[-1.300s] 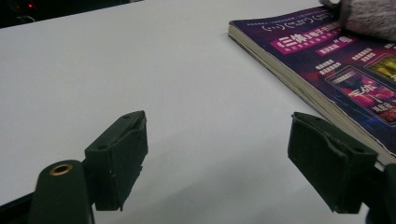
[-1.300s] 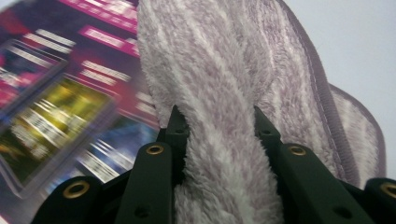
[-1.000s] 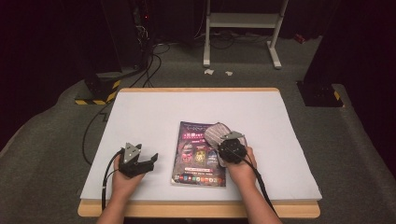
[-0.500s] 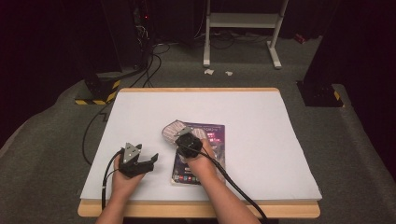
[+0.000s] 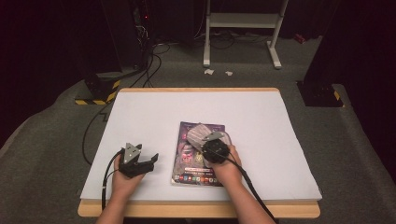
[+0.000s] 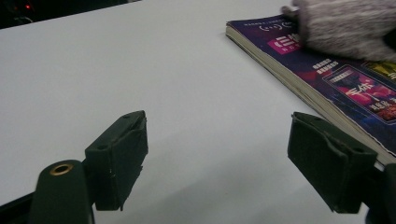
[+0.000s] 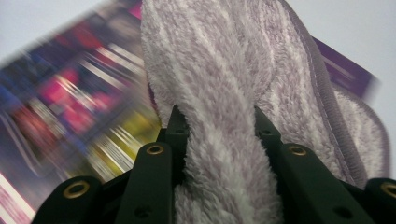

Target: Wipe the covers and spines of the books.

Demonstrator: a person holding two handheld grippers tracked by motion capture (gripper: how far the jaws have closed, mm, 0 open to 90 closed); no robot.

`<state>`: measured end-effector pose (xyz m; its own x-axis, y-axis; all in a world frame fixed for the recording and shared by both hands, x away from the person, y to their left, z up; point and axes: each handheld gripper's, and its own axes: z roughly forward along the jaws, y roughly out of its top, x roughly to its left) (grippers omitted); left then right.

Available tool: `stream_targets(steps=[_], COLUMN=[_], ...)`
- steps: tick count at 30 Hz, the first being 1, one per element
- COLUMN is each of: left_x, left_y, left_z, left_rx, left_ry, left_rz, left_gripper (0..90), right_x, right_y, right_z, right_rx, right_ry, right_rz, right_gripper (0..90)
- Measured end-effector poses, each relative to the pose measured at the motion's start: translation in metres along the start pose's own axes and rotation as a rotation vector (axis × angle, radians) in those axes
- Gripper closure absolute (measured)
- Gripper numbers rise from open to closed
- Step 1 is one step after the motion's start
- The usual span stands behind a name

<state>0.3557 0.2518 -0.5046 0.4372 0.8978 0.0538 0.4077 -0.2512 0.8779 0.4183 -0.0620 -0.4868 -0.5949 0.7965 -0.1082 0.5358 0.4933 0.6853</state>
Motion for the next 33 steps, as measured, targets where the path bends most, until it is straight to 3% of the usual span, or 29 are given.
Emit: stream_targets(steps=[2, 3, 4, 5, 9, 13, 17, 22, 27, 28, 30, 31, 32, 33], left_x=[0.0, 0.0, 0.0, 0.0, 0.0, 0.0, 0.0, 0.0, 0.0, 0.0, 0.0, 0.0, 0.0, 0.0], left_y=[0.0, 0.0, 0.0, 0.0, 0.0, 0.0, 0.0, 0.0, 0.0, 0.0, 0.0, 0.0, 0.0, 0.0], left_z=[0.0, 0.0, 0.0, 0.0, 0.0, 0.001, 0.0, 0.0, 0.001, 0.001, 0.001, 0.0, 0.0, 0.0], left_rx=[0.001, 0.0, 0.0, 0.0, 0.004, 0.005, 0.006, 0.005, 0.006, 0.005, 0.006, 0.006, 0.006, 0.005], left_ry=[0.0, 0.0, 0.0, 0.001, 0.002, 0.002, 0.0, -0.001, -0.002, -0.002, -0.002, -0.003, -0.003, -0.005], left_rz=[0.0, -0.001, -0.001, 0.0, 0.001, 0.002, 0.001, 0.003, 0.004, 0.003, 0.005, 0.005, 0.005, 0.004], left_gripper=[20.3, 20.4, 20.4, 20.4, 20.4, 20.4, 20.4, 20.4, 20.4, 20.4, 20.4, 20.4, 20.4, 20.4], right_x=[-0.007, -0.022, -0.022, -0.036, -0.046, -0.047, -0.057, -0.062, -0.046, -0.03, -0.023, -0.002, -0.002, 0.014], right_y=[-0.006, -0.019, -0.019, -0.027, -0.03, -0.021, -0.001, 0.014, 0.037, 0.047, 0.051, 0.062, 0.062, 0.071], right_z=[-0.005, -0.014, -0.014, -0.019, -0.022, -0.017, 0.001, 0.016, 0.036, 0.044, 0.047, 0.056, 0.056, 0.062], right_rx=[-0.003, -0.003, -0.003, -0.005, 0.001, 0.012, 0.028, 0.038, 0.041, 0.035, 0.032, 0.018, 0.018, 0.013], right_ry=[-0.009, -0.031, -0.031, -0.037, -0.036, -0.054, -0.089, -0.099, -0.074, -0.051, -0.04, -0.006, -0.006, 0.021], right_rz=[0.011, 0.045, 0.045, 0.08, 0.111, 0.11, 0.122, 0.134, 0.101, 0.077, 0.071, 0.052, 0.052, 0.034], right_gripper=[68.3, 68.4, 68.4, 68.3, 68.3, 68.2, 68.2, 68.3, 68.6, 68.6, 68.6, 68.5, 68.5, 68.5])
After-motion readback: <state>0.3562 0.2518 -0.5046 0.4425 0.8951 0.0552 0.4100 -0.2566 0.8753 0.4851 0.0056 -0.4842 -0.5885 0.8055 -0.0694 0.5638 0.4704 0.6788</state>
